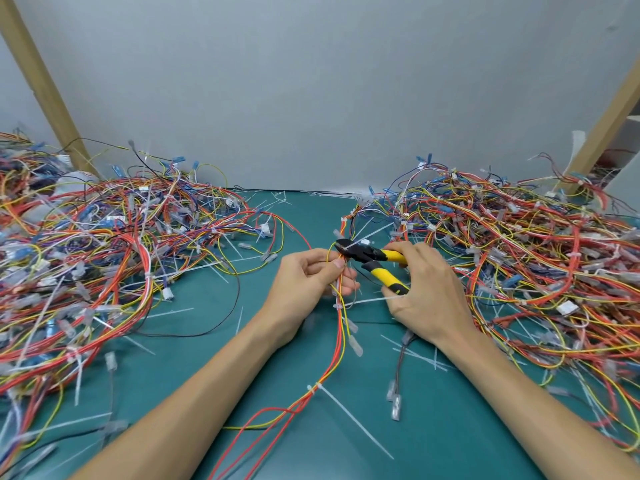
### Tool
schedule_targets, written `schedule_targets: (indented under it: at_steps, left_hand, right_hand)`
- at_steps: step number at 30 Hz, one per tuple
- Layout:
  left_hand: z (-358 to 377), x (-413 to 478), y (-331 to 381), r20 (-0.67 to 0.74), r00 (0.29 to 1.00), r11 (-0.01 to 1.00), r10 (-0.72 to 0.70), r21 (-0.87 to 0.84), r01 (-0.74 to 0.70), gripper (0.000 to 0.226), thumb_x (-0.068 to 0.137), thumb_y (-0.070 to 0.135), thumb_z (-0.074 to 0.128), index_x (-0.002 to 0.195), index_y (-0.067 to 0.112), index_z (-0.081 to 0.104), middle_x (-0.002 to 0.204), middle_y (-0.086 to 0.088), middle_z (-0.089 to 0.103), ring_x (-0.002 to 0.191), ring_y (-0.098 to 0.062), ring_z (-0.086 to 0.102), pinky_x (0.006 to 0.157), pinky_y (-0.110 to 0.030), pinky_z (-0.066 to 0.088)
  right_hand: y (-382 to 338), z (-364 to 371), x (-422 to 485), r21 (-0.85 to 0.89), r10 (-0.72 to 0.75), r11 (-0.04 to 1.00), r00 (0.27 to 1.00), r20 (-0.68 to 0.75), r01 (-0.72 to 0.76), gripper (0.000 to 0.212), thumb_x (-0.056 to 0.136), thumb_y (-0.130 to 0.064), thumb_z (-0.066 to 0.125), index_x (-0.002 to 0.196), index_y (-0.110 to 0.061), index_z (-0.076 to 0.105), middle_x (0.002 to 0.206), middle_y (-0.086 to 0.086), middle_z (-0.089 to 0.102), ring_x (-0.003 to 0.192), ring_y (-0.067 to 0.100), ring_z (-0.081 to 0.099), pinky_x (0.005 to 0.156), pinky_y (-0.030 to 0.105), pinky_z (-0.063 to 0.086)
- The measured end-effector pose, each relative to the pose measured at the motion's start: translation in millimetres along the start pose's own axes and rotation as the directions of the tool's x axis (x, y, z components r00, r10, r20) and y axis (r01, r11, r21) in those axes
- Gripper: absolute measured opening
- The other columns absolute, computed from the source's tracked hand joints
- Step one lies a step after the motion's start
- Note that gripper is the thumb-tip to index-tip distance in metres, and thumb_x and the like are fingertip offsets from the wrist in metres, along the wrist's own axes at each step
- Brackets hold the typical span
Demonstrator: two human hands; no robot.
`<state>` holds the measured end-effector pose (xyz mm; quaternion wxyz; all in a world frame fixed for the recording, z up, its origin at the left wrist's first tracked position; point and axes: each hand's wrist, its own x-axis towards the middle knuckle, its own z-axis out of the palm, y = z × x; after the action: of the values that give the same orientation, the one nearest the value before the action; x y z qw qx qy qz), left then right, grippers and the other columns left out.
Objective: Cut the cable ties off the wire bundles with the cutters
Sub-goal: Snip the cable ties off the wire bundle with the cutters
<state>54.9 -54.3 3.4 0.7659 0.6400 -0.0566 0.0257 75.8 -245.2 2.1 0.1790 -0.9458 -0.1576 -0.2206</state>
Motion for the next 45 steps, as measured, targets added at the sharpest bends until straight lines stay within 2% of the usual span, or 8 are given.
schedule_targets:
  at_steps: [5,11,17,21,24,30,38,45]
  left_hand:
    - [0.2,-0.3,0.8,0.009,1.000,1.000,0.004,0.001,-0.004,0.010,0.097,0.000,0.053,0.097,-0.007,0.059,0.076,-0.011,0.069,0.062,-0.015,0.067,0.061,-0.021,0.054]
    - [-0.1,-0.8,0.0,0.019,1.000,1.000,0.001,-0.008,-0.001,0.009,0.096,0.001,0.053,0.095,-0.004,0.060,0.076,-0.009,0.070,0.061,-0.015,0.068,0.061,-0.021,0.055]
    - [-1.2,0.7,-1.4,0.023,1.000,1.000,-0.001,0.007,0.001,0.010,0.097,0.001,0.052,0.097,-0.005,0.060,0.076,-0.009,0.071,0.064,-0.017,0.069,0.061,-0.021,0.055]
    - [-1.3,0.8,-2.4,0.028,1.000,1.000,-0.002,0.022,0.002,0.010,0.097,0.001,0.052,0.098,-0.005,0.061,0.077,-0.011,0.071,0.063,-0.017,0.069,0.061,-0.021,0.055]
    - [-1.2,0.9,-2.6,0.032,0.999,1.000,-0.003,0.024,0.003,0.010,0.097,0.001,0.052,0.098,-0.004,0.061,0.078,-0.012,0.070,0.063,-0.017,0.069,0.061,-0.022,0.055]
    - [-0.7,0.5,-2.3,0.033,0.999,1.000,-0.004,0.020,0.004,0.009,0.097,0.000,0.052,0.097,-0.004,0.060,0.079,-0.014,0.069,0.062,-0.016,0.068,0.061,-0.022,0.056]
    - [-0.9,0.6,-2.0,0.031,0.999,0.999,-0.007,0.040,0.006,0.016,0.097,0.001,0.052,0.104,-0.012,0.059,0.079,-0.013,0.069,0.062,-0.016,0.068,0.062,-0.023,0.057]
    - [-0.4,0.3,-1.4,0.030,1.000,1.000,-0.011,0.027,0.010,0.013,0.097,0.001,0.052,0.102,-0.009,0.059,0.078,-0.012,0.069,0.062,-0.016,0.068,0.062,-0.023,0.056]
  right_hand:
    - [-0.7,-1.2,0.7,-0.017,-0.004,1.000,1.000,-0.012,0.003,0.052,0.070,-0.025,0.075,0.117,-0.017,0.057,0.099,0.001,0.055,0.095,0.024,0.050,0.082,0.038,0.045]
    - [-0.3,-1.1,0.3,-0.035,-0.022,0.999,0.999,-0.029,0.021,0.038,0.071,-0.027,0.075,0.102,-0.019,0.055,0.086,-0.001,0.052,0.083,0.024,0.050,0.071,0.035,0.042]
    - [0.9,-0.8,-0.5,-0.036,-0.005,0.999,1.000,-0.016,0.005,0.029,0.070,-0.029,0.071,0.088,-0.024,0.049,0.077,-0.004,0.055,0.072,0.024,0.053,0.059,0.034,0.047]
    - [2.4,0.4,-0.6,-0.064,0.023,0.998,0.999,-0.035,-0.025,0.022,0.069,-0.036,0.064,0.077,-0.021,0.049,0.065,-0.005,0.056,0.063,0.026,0.053,0.054,0.033,0.046]
    - [3.6,1.1,0.1,-0.064,0.025,0.998,0.999,-0.049,-0.028,0.023,0.064,-0.040,0.054,0.075,-0.020,0.051,0.060,-0.004,0.054,0.060,0.027,0.051,0.051,0.031,0.043]
    - [5.3,2.2,0.4,-0.071,0.038,0.997,0.999,-0.036,-0.040,0.023,0.071,-0.037,0.066,0.075,-0.021,0.050,0.061,-0.004,0.056,0.062,0.026,0.056,0.055,0.034,0.049]
    - [5.9,2.5,-0.1,-0.077,0.007,0.997,0.998,-0.056,-0.011,0.026,0.071,-0.038,0.064,0.073,-0.021,0.045,0.056,-0.005,0.049,0.057,0.028,0.047,0.049,0.029,0.036]
    - [4.6,2.1,0.3,-0.075,0.010,0.997,0.999,-0.047,-0.013,0.028,0.073,-0.037,0.066,0.075,-0.021,0.043,0.062,-0.004,0.053,0.061,0.030,0.049,0.050,0.031,0.039]
